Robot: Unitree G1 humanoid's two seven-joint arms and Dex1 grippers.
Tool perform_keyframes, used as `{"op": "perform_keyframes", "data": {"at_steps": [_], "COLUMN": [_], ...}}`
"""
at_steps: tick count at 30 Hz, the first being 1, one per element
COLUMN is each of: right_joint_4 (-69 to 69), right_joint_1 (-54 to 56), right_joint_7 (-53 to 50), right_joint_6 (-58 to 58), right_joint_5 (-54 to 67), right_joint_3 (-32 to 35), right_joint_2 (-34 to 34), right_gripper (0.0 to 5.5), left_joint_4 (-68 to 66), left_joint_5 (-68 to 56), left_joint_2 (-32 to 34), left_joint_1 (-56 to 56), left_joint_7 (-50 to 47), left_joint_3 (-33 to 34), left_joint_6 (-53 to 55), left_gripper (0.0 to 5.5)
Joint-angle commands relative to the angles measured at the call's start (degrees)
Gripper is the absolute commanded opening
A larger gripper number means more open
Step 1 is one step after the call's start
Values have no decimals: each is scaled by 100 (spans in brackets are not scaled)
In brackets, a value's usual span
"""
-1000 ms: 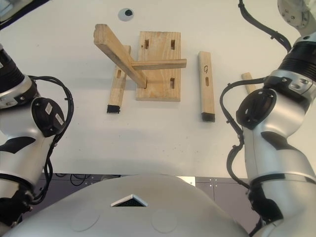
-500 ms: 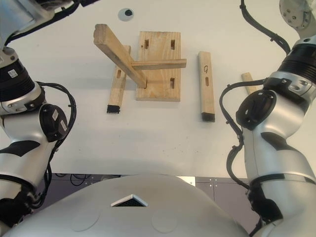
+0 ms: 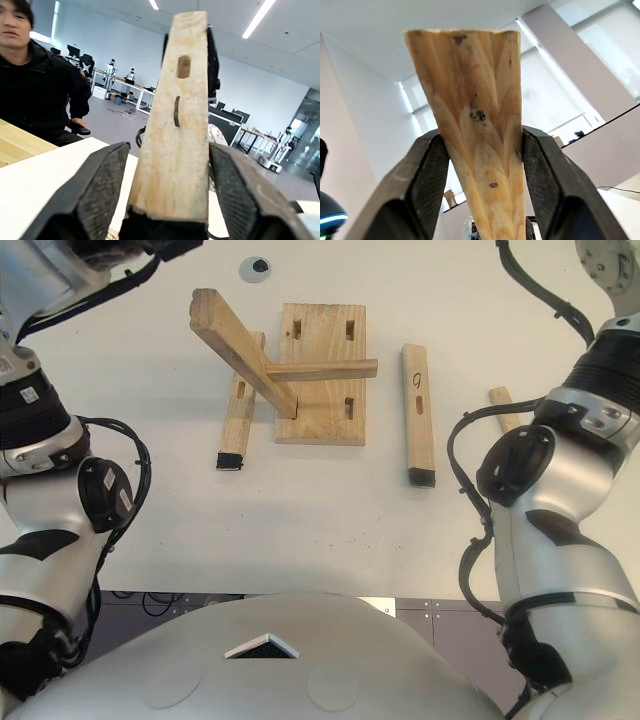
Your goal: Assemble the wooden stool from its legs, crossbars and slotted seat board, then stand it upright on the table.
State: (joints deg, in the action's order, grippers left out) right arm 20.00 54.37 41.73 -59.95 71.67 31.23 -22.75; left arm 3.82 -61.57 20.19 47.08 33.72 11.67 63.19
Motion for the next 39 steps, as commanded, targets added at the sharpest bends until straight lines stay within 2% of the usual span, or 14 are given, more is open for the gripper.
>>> {"op": "perform_keyframes", "data": {"at_steps": [1, 3, 6, 9, 13, 22, 33, 39], "right_joint_4": [38, 246, 308, -127, -660, -1065, -794, -698], "right_joint_1": [110, 97, -165, -755, -1659, -2596, -2887, -2777], "right_joint_7": [-345, -389, -224, 243, 770, 1374, 1803, 1931], "right_joint_6": [821, 1298, 1797, 2119, 2660, 2626, 2685, 2561], "right_joint_5": [-505, -858, -1356, -1840, -2547, -2750, -3163, -3176], "right_joint_3": [-24, -5, -87, -447, -1012, -1486, -1897, -1882], "right_joint_2": [46, -115, -330, -414, -439, -335, -482, -605], "right_gripper": [207, 206, 206, 206, 205, 205, 205, 204], "left_joint_4": [-133, -465, -717, -895, -1110, -1262, -1334, -1212], "left_joint_5": [-251, -406, -540, -328, 68, 396, 643, 663], "left_joint_2": [-57, -137, -134, -35, 106, 137, 51, 17], "left_joint_1": [-95, 15, 59, 41, 40, 41, -53, -92], "left_joint_7": [-186, -534, -879, -1152, -1168, -971, -828, -777], "left_joint_3": [395, 752, 1083, 1206, 1135, 936, 766, 665], "left_joint_6": [-92, -174, -304, -513, -839, -933, -941, -889], "left_gripper": [341, 365, 365, 365, 365, 365, 365, 365]}}
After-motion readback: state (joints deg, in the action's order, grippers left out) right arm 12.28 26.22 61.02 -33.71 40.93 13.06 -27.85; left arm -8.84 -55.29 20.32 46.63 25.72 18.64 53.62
